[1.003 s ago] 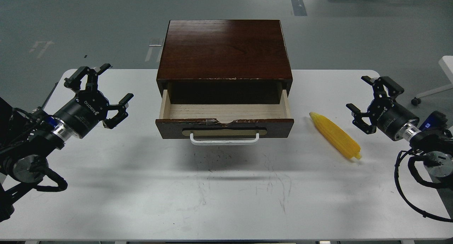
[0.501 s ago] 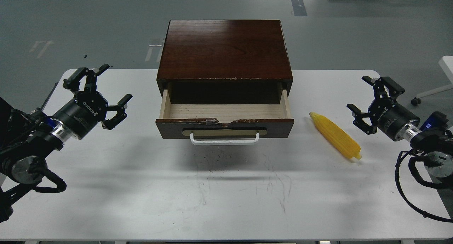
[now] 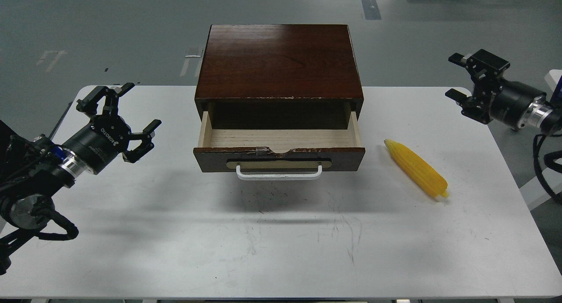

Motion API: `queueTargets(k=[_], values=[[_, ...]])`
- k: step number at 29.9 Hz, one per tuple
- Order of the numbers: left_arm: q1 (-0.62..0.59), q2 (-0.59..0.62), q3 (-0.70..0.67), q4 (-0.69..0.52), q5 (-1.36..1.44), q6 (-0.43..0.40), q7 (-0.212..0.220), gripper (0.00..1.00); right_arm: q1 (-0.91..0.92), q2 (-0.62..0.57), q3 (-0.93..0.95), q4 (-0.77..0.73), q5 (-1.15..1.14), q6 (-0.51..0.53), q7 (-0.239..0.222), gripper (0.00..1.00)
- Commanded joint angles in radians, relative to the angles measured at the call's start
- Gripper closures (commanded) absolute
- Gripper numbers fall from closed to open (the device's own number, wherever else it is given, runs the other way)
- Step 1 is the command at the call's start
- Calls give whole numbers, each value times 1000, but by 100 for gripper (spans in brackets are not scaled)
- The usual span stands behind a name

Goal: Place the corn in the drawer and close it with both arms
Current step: 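Move the right gripper down toward the yellow corn cob, then grasp the yellow corn cob with the right gripper and lift it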

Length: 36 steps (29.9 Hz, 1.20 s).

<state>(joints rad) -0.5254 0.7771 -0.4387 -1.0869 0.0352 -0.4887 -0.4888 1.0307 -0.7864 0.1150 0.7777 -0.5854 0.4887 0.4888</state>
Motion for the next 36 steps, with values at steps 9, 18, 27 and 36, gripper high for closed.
queueTargets(k=[9,18,27,36], values=[[2,1,-2,-5,2,0,0,0,46,-34,-136,124,-807,-27,0,1],[2,-2,2,-7,48,0,0,0,55,56,-301,61,-843,-139,0,1],[2,-1,2,-7,57,0,0,0,55,165,-388,-28,-853,-166,0,3],[2,-1,0,-11,57,0,0,0,52,168,-448,-25,-852,-196,0,74]])
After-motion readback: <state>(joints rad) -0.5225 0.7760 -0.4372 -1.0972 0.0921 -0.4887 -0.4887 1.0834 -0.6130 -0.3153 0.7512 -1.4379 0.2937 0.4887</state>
